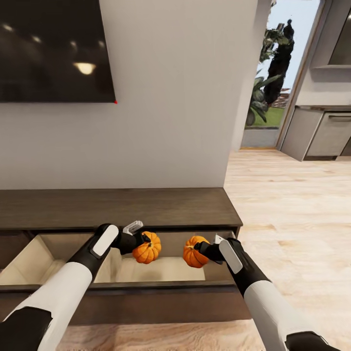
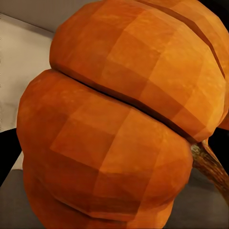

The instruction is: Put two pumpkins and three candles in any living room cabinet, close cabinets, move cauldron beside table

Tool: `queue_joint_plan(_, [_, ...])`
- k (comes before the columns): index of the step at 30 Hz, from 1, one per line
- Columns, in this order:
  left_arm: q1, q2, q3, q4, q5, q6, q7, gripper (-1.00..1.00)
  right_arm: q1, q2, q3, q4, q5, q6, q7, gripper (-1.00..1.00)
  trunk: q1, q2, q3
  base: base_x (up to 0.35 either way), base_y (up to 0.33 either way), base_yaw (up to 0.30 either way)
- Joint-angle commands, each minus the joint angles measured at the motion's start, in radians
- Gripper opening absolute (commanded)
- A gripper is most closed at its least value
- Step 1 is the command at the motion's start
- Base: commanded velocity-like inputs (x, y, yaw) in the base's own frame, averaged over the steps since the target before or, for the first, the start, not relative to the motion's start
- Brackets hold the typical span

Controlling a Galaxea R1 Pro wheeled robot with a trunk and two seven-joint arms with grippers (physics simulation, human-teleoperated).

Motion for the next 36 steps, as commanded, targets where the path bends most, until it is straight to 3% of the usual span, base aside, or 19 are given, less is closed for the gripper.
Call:
queue_joint_plan(1, [-0.001, 0.001, -0.005, -0.002, 0.012, 0.0, 0.009, -1.0, -0.001, 0.0, 0.003, -0.002, -0.012, 0.0, -0.011, -1.0, 0.0, -0.001, -0.005, 0.001, 0.0, 0.0])
queue_joint_plan(6, [-0.001, 0.001, -0.005, -0.002, 0.011, 0.0, 0.017, -1.0, -0.002, 0.009, 0.004, -0.001, -0.011, -0.001, -0.012, -1.0, 0.002, -0.002, -0.024, 0.0, 0.0, 0.0])
queue_joint_plan(11, [0.001, 0.001, -0.006, -0.032, 0.011, 0.0, 0.062, -1.0, -0.002, 0.012, 0.008, 0.0, -0.009, -0.001, -0.014, -1.0, 0.002, -0.002, -0.024, 0.0, 0.0, 0.0])
queue_joint_plan(16, [0.004, 0.002, -0.029, -0.092, 0.011, -0.001, 0.102, -1.0, -0.002, 0.013, 0.033, 0.0, -0.009, -0.002, -0.014, -1.0, 0.002, -0.002, -0.024, 0.0, 0.0, 0.0])
queue_joint_plan(31, [0.005, 0.002, -0.042, -0.108, 0.011, -0.003, 0.108, -1.0, -0.002, 0.013, 0.042, 0.0, -0.008, -0.009, -0.016, -1.0, 0.005, -0.003, -0.047, 0.0, 0.0, 0.0])
queue_joint_plan(36, [0.005, 0.002, -0.042, -0.108, 0.011, -0.003, 0.108, -1.0, -0.003, 0.022, 0.044, -0.001, -0.008, -0.012, -0.087, -1.0, 0.005, -0.003, -0.047, 0.0, 0.0, 0.0])
